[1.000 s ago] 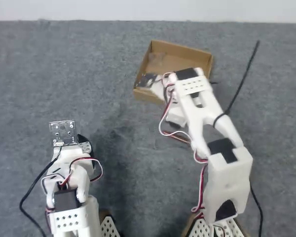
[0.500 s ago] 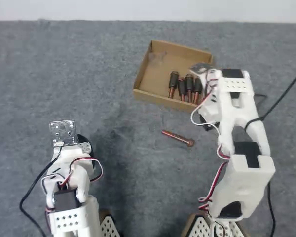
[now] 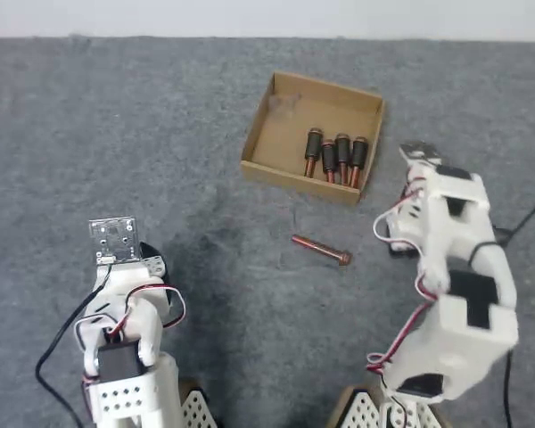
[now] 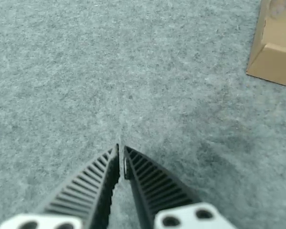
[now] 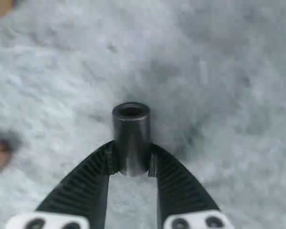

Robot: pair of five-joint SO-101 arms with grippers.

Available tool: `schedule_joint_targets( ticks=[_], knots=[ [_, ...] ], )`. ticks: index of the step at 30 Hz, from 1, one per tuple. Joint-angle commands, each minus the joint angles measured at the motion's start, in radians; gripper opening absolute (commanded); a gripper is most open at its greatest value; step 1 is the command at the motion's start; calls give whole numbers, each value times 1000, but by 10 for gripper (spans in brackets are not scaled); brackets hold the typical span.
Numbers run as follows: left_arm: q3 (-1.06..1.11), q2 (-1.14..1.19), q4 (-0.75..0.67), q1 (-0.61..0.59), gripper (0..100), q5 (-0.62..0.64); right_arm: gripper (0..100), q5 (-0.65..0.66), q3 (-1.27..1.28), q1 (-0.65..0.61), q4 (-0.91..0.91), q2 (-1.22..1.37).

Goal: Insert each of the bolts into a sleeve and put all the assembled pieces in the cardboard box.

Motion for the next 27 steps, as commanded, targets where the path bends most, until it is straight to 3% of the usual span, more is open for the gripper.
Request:
schedule_joint_targets(
  ticks=[1, 9, 16, 22, 27],
  knots=[
    [-13, 0, -3, -6, 11, -8, 7, -14, 152, 44, -81, -206],
    [-13, -5, -8, 0, 11, -5, 7, -52, 462, 122, -220, -473],
    [-59, 0, -41, 26, 11, -5, 7, -52, 500, 150, -257, -484],
    [-298, 21, 124, 163, 10, -8, 7, -52, 500, 150, -259, -483],
    [-542, 315, 141, 238, 10, -8, 7, -52, 503, 150, -272, -483]
  ],
)
